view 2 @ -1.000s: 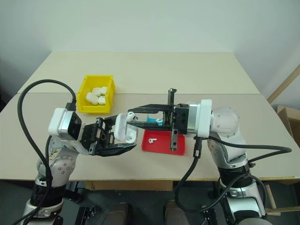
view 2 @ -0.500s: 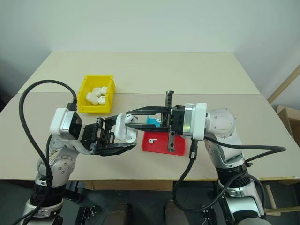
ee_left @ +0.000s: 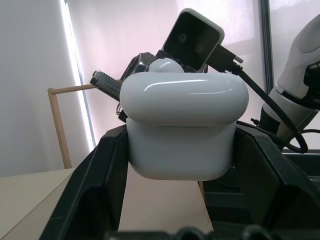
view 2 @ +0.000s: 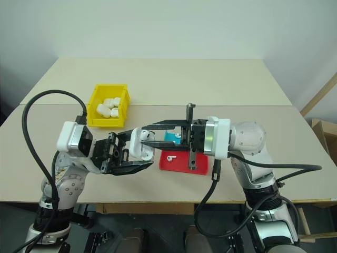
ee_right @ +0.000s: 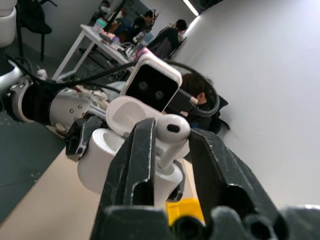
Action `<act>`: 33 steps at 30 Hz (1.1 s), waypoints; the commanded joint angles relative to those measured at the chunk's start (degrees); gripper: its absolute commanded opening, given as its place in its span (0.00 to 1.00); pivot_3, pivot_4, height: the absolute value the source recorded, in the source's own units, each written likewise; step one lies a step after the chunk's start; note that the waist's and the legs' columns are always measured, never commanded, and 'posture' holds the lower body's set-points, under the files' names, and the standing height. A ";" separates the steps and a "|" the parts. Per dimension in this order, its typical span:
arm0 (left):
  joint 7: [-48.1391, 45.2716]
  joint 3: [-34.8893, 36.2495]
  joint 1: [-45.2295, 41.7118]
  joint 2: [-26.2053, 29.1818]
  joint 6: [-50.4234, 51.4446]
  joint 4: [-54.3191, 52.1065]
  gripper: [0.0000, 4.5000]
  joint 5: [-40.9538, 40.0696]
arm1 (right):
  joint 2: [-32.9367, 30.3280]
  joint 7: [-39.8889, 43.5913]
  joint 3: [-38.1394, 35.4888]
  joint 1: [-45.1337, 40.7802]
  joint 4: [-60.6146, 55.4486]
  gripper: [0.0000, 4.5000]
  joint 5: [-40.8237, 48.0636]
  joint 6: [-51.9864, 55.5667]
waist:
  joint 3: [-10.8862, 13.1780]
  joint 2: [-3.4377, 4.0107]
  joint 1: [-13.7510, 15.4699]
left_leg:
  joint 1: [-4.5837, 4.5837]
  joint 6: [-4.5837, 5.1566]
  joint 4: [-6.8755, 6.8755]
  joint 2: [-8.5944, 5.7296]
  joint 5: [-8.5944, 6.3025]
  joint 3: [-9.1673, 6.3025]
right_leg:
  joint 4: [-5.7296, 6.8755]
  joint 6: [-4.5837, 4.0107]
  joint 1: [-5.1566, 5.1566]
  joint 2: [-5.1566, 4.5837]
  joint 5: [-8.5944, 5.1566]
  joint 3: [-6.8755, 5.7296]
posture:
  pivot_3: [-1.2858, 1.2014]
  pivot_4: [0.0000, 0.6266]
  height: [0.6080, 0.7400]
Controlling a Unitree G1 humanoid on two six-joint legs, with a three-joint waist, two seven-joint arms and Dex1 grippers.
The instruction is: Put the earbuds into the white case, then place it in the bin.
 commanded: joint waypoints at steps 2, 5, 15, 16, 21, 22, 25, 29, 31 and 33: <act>0.19 0.32 -1.46 -0.47 -0.77 -1.64 0.62 -1.03 | -0.58 0.62 0.80 -0.09 -0.15 0.56 -0.91 -0.73 | 0.00 0.00 0.00 | 0.00 0.00 0.00 0.00 0.00 0.00 | 0.00 0.00 0.00 0.00 0.00 0.00 | 0.52 0.24 1.00; 0.16 0.27 -1.53 -0.56 -0.77 -1.57 0.62 -0.93 | -0.79 0.78 0.62 -0.06 0.08 0.56 -0.78 -0.88 | 0.00 0.00 0.00 | 0.00 0.00 0.00 0.00 0.00 0.00 | 0.00 0.00 0.00 0.00 0.00 0.00 | 0.52 0.24 1.00; -1.34 2.48 -1.70 1.66 -4.41 4.59 0.62 3.71 | -7.02 -1.91 -4.53 -1.32 -1.10 0.56 2.10 6.51 | 0.00 0.00 0.10 | 0.00 0.00 0.01 -0.01 0.00 0.00 | 0.00 -0.01 0.01 -0.01 0.00 0.00 | 0.52 0.24 1.00; -2.43 3.17 -1.31 2.72 -5.48 6.15 0.62 4.52 | -9.49 -1.92 -4.57 -1.98 -0.75 0.56 1.59 9.60 | 0.00 0.00 0.11 | 0.00 0.00 0.01 -0.01 0.00 0.00 | 0.00 -0.01 0.01 -0.01 0.00 0.00 | 0.52 0.24 1.00; -6.70 5.67 2.84 6.60 -9.41 10.14 0.62 6.07 | -18.14 -2.75 -0.39 -7.95 3.14 0.56 -3.45 24.11 | 0.02 0.02 -0.32 | 0.02 0.01 -0.05 0.01 0.00 0.07 | -0.02 -0.01 -0.05 0.00 0.00 0.07 | 0.52 0.24 1.00; -8.05 6.01 4.34 7.28 -10.91 10.77 0.62 6.68 | -18.78 -2.82 1.43 -10.03 4.86 0.56 -5.33 26.72 | 0.02 0.02 -0.38 | 0.04 0.01 -0.09 0.01 0.00 0.10 | -0.02 -0.02 -0.06 0.00 -0.01 0.09 | 0.52 0.24 1.00; -10.10 6.80 8.63 8.79 -14.51 11.90 0.62 8.54 | -19.27 -1.62 9.36 -17.31 10.82 0.56 -13.76 31.87 | 0.03 0.04 -0.62 | 0.11 0.00 -0.19 0.03 0.00 0.18 | 0.00 -0.05 -0.12 0.01 -0.01 0.16 | 0.52 0.24 1.00; -9.66 7.81 12.59 8.94 -17.19 12.00 0.62 9.57 | -16.53 1.33 17.16 -24.46 19.82 0.56 -22.49 30.24 | 0.03 0.04 -0.11 | 0.02 0.00 -0.23 0.04 0.00 0.18 | -0.08 -0.06 -0.18 0.00 -0.02 0.12 | 0.52 0.24 1.00; -9.46 8.05 15.11 9.06 -18.84 11.48 0.62 10.61 | -12.86 2.58 22.81 -30.44 27.05 0.56 -28.11 32.38 | 0.05 0.07 -0.34 | 0.00 0.00 -0.22 0.03 0.00 0.26 | -0.09 -0.05 -0.23 -0.03 -0.01 0.19 | 0.52 0.24 1.00; -8.93 7.90 16.40 8.93 -19.66 10.96 0.62 11.13 | -10.01 3.79 25.79 -33.82 32.09 0.56 -31.10 33.01 | 0.05 0.07 -0.49 | -0.03 0.00 -0.23 0.04 0.00 0.30 | -0.01 -0.07 -0.34 -0.02 0.00 0.23 | 0.52 0.24 1.00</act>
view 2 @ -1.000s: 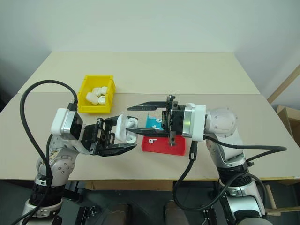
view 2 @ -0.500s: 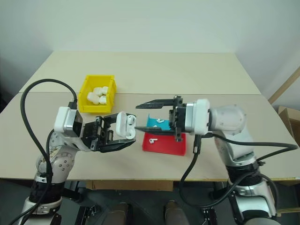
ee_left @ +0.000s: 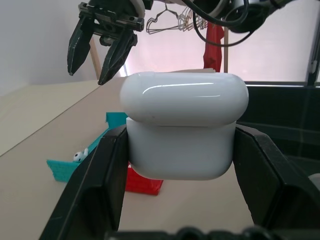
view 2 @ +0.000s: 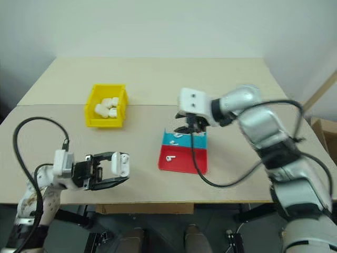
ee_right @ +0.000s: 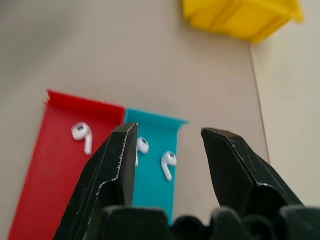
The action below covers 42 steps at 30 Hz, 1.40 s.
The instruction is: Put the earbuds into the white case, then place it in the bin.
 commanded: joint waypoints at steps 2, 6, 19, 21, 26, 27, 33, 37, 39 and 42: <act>1.09 0.38 2.02 -0.29 -2.95 -2.50 0.62 0.58 | 4.77 3.05 5.18 -6.81 9.81 0.56 -7.17 0.50 | 0.00 0.00 0.14 | -0.02 0.00 -0.06 0.02 0.00 -0.02 | 0.04 -0.02 -0.07 0.01 0.00 -0.03 | 0.52 0.24 1.00; 2.76 -0.09 3.30 -0.92 -4.01 -3.98 0.62 1.18 | 9.27 3.72 7.00 -9.70 18.49 0.56 -11.00 -1.35 | 0.00 0.00 0.57 | -0.10 0.00 -0.07 0.00 0.00 -0.02 | 0.04 -0.03 -0.12 -0.02 0.00 -0.04 | 0.52 0.24 1.00; 5.74 -1.83 3.75 -2.28 -5.07 -5.06 0.62 1.96 | 19.50 1.11 7.22 -13.86 38.60 0.56 -18.98 -8.01 | 0.01 0.02 -0.34 | -0.10 -0.01 -0.10 0.01 0.01 0.00 | 0.16 -0.09 -0.24 0.00 0.04 -0.01 | 0.52 0.24 1.00; 6.05 -2.05 3.74 -2.31 -5.19 -5.14 0.62 2.03 | 20.53 0.41 6.86 -14.43 40.98 0.56 -19.68 -9.20 | 0.01 0.02 -0.50 | -0.10 -0.01 -0.10 0.00 0.01 0.00 | 0.16 -0.09 -0.24 0.00 0.04 -0.02 | 0.52 0.24 1.00; 6.67 -2.16 3.93 -2.21 -5.44 -5.41 0.62 2.03 | 22.18 -1.70 6.08 -15.61 46.25 0.56 -21.04 -11.68 | 0.01 0.02 -0.76 | -0.10 -0.01 -0.12 0.00 0.01 -0.01 | 0.16 -0.09 -0.24 0.00 0.04 -0.02 | 0.52 0.24 1.00; 6.73 -2.19 3.96 -2.17 -5.55 -5.39 0.62 2.07 | 22.44 -2.04 5.92 -15.77 47.12 0.56 -21.34 -12.15 | 0.01 0.02 -0.81 | -0.09 -0.01 -0.12 0.00 0.01 -0.01 | 0.17 -0.09 -0.24 0.00 0.04 -0.02 | 0.52 0.24 1.00; 7.09 -2.34 4.31 -2.05 -5.85 -5.71 0.62 2.23 | 23.63 -2.87 4.85 -16.14 49.93 0.56 -22.48 -13.55 | 0.01 0.02 -1.07 | -0.09 -0.01 -0.14 0.00 0.01 -0.01 | 0.17 -0.09 -0.24 0.00 0.04 -0.01 | 0.52 0.24 1.00; 7.25 -2.38 4.21 -2.09 -5.95 -5.64 0.62 2.30 | 24.29 -2.92 4.22 -16.20 50.59 0.56 -22.89 -13.89 | 0.01 0.02 -1.09 | -0.09 -0.02 -0.16 0.01 0.01 -0.01 | 0.19 -0.09 -0.27 0.01 0.04 -0.01 | 0.52 0.24 1.00; 7.42 -2.48 4.12 -2.12 -5.89 -5.72 0.62 2.36 | 24.54 -2.76 3.81 -16.20 50.57 0.56 -22.98 -14.01 | 0.01 0.03 -1.11 | -0.09 -0.02 -0.16 0.00 0.01 -0.01 | 0.19 -0.09 -0.27 0.01 0.04 -0.01 | 0.52 0.24 1.00; 7.66 -2.70 4.03 -2.15 -5.85 -5.85 0.62 2.45 | 24.94 -3.03 3.48 -16.26 50.97 0.56 -23.29 -14.11 | 0.01 0.03 -1.06 | -0.09 -0.03 -0.16 0.00 0.02 -0.01 | 0.19 -0.10 -0.27 0.01 0.04 -0.01 | 0.52 0.24 1.00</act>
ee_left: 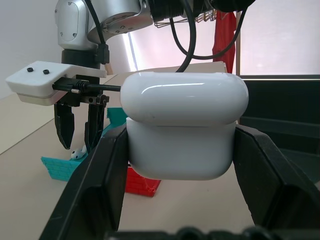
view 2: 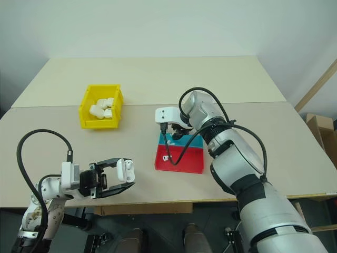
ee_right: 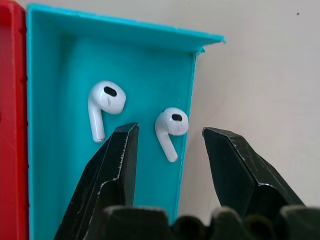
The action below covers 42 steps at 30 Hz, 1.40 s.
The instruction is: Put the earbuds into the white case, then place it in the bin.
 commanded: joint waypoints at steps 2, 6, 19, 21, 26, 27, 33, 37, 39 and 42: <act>0.52 -0.11 -0.20 0.02 -1.51 -1.97 0.62 -0.12 | 0.43 -0.52 -1.75 -2.26 0.05 0.56 -0.50 -1.12 | 0.00 0.00 0.02 | 0.00 0.00 0.00 0.00 0.00 0.00 | 0.00 0.00 0.00 0.00 0.00 0.00 | 0.52 0.24 1.00; 0.76 -0.46 -0.18 0.03 -1.58 -2.22 0.62 -0.09 | 0.63 -0.72 -2.01 -2.25 0.67 0.56 -0.97 -1.24 | 0.00 0.00 0.00 | 0.00 0.00 0.00 0.00 0.00 0.00 | 0.00 0.00 0.00 0.00 0.00 0.00 | 0.52 0.24 1.00; 0.96 -0.80 -0.64 0.27 -1.78 -1.88 0.62 -0.05 | 0.69 -0.82 -2.17 -1.78 1.41 0.42 -1.78 -2.34 | 0.00 0.00 0.00 | 0.00 0.00 0.00 0.00 0.00 0.00 | 0.00 0.00 0.00 0.00 0.00 0.00 | 0.52 0.24 1.00; 0.98 -0.82 -0.71 0.26 -1.78 -1.83 0.62 -0.04 | 0.64 -0.95 -2.15 -1.75 1.41 0.28 -1.89 -2.56 | 0.00 0.00 0.00 | 0.00 0.00 0.00 0.00 0.00 0.00 | 0.01 0.00 0.00 0.00 0.00 0.00 | 0.52 0.24 1.00; 1.01 -0.99 -0.74 0.19 -1.73 -1.92 0.62 -0.06 | 0.58 -0.85 -2.29 -1.66 1.29 0.28 -2.37 -2.86 | 0.00 0.00 0.00 | 0.00 0.00 0.00 0.00 0.00 0.00 | 0.01 0.00 0.00 0.00 0.00 0.00 | 0.52 0.24 1.00; 1.02 -1.05 -0.75 0.18 -1.73 -1.94 0.62 -0.05 | 0.55 -0.72 -2.31 -1.63 1.21 0.28 -2.41 -2.89 | 0.00 0.00 0.00 | 0.00 0.00 0.00 0.00 0.00 0.00 | 0.01 0.00 0.00 0.00 0.00 0.00 | 0.52 0.24 1.00; 1.11 -1.10 -0.98 0.12 -2.07 -1.51 0.62 0.11 | 0.48 -0.29 -2.28 -1.63 1.38 0.28 -2.54 -2.80 | 0.00 0.00 0.00 | 0.00 -0.01 0.00 0.00 0.00 0.00 | 0.01 0.00 0.00 0.00 0.00 0.00 | 0.52 0.24 1.00; 1.12 -1.12 -0.97 0.10 -2.20 -1.54 0.62 0.06 | 0.42 -0.36 -2.08 -1.35 1.17 0.15 -2.79 -2.86 | 0.00 0.00 0.00 | 0.00 -0.01 0.00 0.00 0.00 0.00 | 0.01 0.00 0.00 0.00 0.00 0.00 | 0.52 0.24 1.00; 1.14 -1.14 -1.00 0.09 -2.14 -1.63 0.62 -0.06 | 0.31 -0.03 -2.15 -1.19 0.58 0.15 -2.71 -2.80 | 0.00 0.00 0.00 | 0.00 -0.01 0.00 0.00 0.00 0.00 | 0.01 0.00 0.00 0.00 0.00 0.00 | 0.52 0.24 1.00; 1.22 -1.17 -1.63 0.01 -1.72 -1.67 0.62 -0.55 | -0.25 -0.14 -2.84 -1.14 -1.21 0.15 -2.25 -2.22 | 0.00 0.00 0.01 | 0.00 -0.01 0.00 0.00 0.00 0.01 | 0.01 0.00 0.00 0.00 0.00 0.00 | 0.52 0.24 1.00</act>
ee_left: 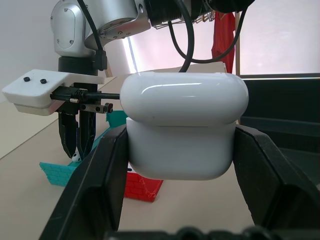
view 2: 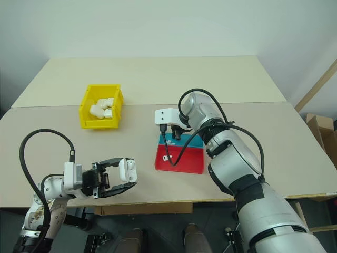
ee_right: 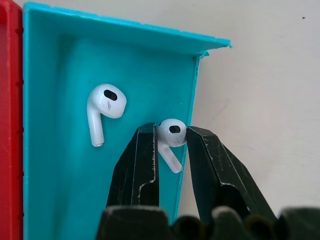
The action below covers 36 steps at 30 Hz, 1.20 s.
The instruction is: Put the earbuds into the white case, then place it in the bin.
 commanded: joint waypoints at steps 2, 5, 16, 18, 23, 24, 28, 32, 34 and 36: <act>0.51 0.04 -2.00 -0.30 -0.07 -1.87 0.62 -1.56 | -2.31 0.57 -3.03 -1.15 -5.68 0.15 1.18 0.76 | 0.00 0.00 0.04 | 0.00 0.00 0.00 0.00 0.00 -0.01 | 0.01 0.00 0.00 0.00 0.00 0.00 | 0.52 0.24 1.00; 1.65 -0.33 -3.74 -1.05 1.54 -2.76 0.62 -3.00 | -5.11 0.19 -7.09 -0.59 -12.93 0.15 3.49 4.87 | 0.00 0.00 0.15 | -0.03 -0.01 0.00 -0.01 0.00 -0.01 | 0.00 0.00 -0.01 -0.01 0.00 -0.01 | 0.52 0.24 1.00; 2.18 -3.36 -13.09 -4.91 5.91 -1.46 0.62 -5.12 | -16.38 -2.65 -39.00 20.75 -69.32 0.15 28.65 27.94 | -0.01 -0.02 1.81 | -0.18 0.00 0.04 -0.02 0.01 -0.09 | -0.01 0.01 -0.06 0.00 0.00 -0.05 | 0.52 0.24 1.00; 2.56 -4.04 -15.39 -6.29 6.48 -0.67 0.62 -5.14 | -16.55 -2.59 -44.68 26.58 -79.67 0.15 36.22 32.00 | -0.01 -0.02 1.79 | -0.18 0.00 0.06 -0.04 0.01 -0.10 | -0.04 0.02 0.00 0.00 0.00 -0.05 | 0.52 0.24 1.00; 2.56 -5.27 -19.40 -8.68 7.01 1.55 0.62 -4.30 | -15.47 -5.14 -54.45 36.89 -95.60 0.15 55.08 39.05 | -0.01 -0.02 1.38 | -0.02 0.01 0.10 -0.05 0.01 -0.08 | -0.07 0.06 0.20 0.00 0.00 -0.02 | 0.52 0.24 1.00; 2.19 -5.59 -19.95 -8.98 7.08 2.05 0.62 -4.32 | -15.05 -6.40 -56.21 37.88 -96.88 0.15 59.68 41.21 | -0.01 -0.02 1.29 | 0.06 0.01 0.09 -0.05 0.01 -0.09 | -0.07 0.06 0.31 0.01 0.00 -0.02 | 0.52 0.24 1.00; 1.08 -6.53 -21.75 -10.25 7.27 3.53 0.62 -4.70 | -11.44 -13.78 -58.76 40.23 -99.44 0.15 75.64 45.10 | -0.02 -0.03 1.00 | 0.44 0.01 0.06 -0.04 0.01 -0.08 | -0.08 0.07 0.66 0.06 -0.01 -0.01 | 0.52 0.24 1.00; 0.82 -6.98 -22.54 -11.11 7.26 3.93 0.62 -4.59 | -10.49 -21.80 -55.47 42.51 -100.62 0.15 83.50 47.02 | -0.02 -0.03 1.13 | 0.35 0.02 0.07 -0.05 0.01 -0.09 | -0.14 0.09 0.63 0.05 -0.02 -0.01 | 0.52 0.24 1.00; 0.94 -7.03 -22.73 -11.43 7.34 3.82 0.62 -4.55 | -10.40 -25.16 -53.90 43.65 -100.42 0.15 87.59 47.36 | -0.02 -0.03 1.25 | 0.30 0.02 0.06 -0.04 0.01 -0.12 | -0.20 0.10 0.62 0.05 -0.03 -0.03 | 0.52 0.24 1.00; 1.03 -7.03 -22.57 -11.53 7.40 3.47 0.62 -4.57 | -11.89 -26.78 -51.43 45.59 -100.94 0.15 89.40 48.35 | -0.02 -0.03 1.44 | 0.19 0.02 0.06 -0.04 0.01 -0.13 | -0.21 0.10 0.53 0.05 -0.03 -0.04 | 0.52 0.24 1.00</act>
